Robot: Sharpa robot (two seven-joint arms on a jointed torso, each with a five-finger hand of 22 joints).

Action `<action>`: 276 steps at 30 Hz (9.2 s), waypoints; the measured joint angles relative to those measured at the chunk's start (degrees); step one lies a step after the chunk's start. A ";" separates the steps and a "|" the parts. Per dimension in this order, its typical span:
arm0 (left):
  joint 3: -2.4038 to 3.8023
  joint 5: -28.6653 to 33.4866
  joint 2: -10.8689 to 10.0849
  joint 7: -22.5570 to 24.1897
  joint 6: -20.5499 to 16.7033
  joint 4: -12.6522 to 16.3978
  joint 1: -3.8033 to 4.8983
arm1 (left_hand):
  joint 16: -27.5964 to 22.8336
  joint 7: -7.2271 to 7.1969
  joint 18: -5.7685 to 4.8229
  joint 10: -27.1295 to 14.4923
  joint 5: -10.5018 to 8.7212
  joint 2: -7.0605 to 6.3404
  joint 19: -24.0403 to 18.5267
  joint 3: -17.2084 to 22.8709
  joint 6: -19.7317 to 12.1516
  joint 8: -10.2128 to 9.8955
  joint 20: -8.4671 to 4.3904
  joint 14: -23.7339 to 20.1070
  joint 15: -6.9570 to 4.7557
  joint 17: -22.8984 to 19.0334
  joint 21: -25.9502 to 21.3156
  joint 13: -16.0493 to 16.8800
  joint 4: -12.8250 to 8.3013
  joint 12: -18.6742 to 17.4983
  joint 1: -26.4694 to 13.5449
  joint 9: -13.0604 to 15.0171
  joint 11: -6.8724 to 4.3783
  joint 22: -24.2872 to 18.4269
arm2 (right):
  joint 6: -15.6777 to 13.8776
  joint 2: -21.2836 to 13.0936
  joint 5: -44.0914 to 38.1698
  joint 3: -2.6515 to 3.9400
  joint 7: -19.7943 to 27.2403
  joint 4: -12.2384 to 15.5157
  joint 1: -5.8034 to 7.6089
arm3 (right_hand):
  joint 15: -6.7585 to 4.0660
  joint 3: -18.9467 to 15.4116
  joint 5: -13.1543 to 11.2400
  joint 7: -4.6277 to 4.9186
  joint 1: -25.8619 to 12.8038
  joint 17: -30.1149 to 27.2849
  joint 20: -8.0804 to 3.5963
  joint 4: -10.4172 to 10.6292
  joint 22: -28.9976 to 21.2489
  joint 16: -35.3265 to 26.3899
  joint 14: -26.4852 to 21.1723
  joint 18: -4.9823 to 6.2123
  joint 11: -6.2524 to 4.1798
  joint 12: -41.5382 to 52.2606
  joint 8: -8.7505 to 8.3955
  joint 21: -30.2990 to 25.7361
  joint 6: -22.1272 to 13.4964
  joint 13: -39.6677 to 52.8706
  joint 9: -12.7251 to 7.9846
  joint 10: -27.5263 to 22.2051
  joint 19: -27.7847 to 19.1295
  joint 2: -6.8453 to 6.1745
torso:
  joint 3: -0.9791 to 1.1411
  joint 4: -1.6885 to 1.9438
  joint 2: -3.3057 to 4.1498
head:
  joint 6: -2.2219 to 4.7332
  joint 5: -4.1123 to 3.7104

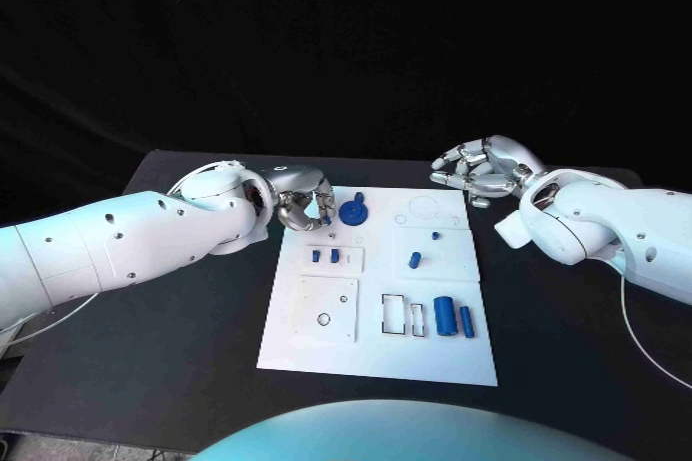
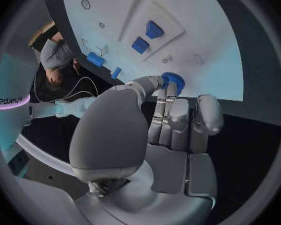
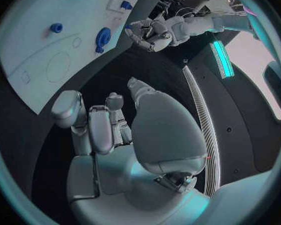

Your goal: Assemble the parts on the task board

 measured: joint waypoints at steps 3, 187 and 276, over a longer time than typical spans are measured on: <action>-0.15 0.53 0.05 -0.19 0.49 -0.31 -0.10 | 0.00 0.00 0.01 0.00 0.00 0.00 0.00 0.00 0.00 0.00 0.00 0.00 0.00 -0.05 0.00 0.00 0.00 0.00 0.00 0.01 0.00 0.00 | 0.00 0.01 0.00 0.00 0.00 -0.01 -0.05 | 0.00 0.00 0.00 0.00 0.00 0.00 0.00 0.00 0.00 0.00 0.00 0.00 0.00 0.00 0.00 0.00 0.00 0.00 0.00 0.00 0.00 0.00 | -0.02 -0.01 0.01 | -0.07 0.10; 2.27 73.79 -9.75 18.48 3.03 5.53 -1.57 | -19.20 2.88 3.60 -9.95 -0.25 0.40 -22.01 -7.04 -5.36 -4.44 3.37 -21.48 3.26 -25.62 -32.89 1.43 2.30 4.93 -4.72 -1.57 2.98 -29.14 | 6.82 2.08 -70.48 -0.05 -10.23 2.13 -4.02 | -1.47 23.60 -7.12 -2.92 0.44 4.08 -1.55 -11.69 5.32 1.88 0.05 -0.90 -0.61 -48.25 -2.65 9.05 14.26 -47.58 -1.22 4.78 6.53 -2.99 | -0.04 -0.17 -0.05 | 1.49 -6.33; 2.27 73.75 -6.61 16.31 4.24 3.07 -1.47 | -19.64 3.67 3.57 -12.42 0.00 0.62 -21.39 -7.04 -6.17 -4.78 3.58 -21.28 3.47 -25.93 -33.77 0.66 2.30 3.78 -3.59 -1.68 3.80 -29.68 | -0.20 11.74 -59.31 0.62 -9.55 11.21 -13.14 | -1.95 23.87 -7.10 -1.98 2.64 4.92 -1.64 -15.21 5.31 2.66 0.10 -1.77 0.52 -49.33 -3.22 13.77 14.07 -45.95 0.06 5.86 8.22 -0.80 | -0.19 -0.12 -0.09 | -1.01 11.21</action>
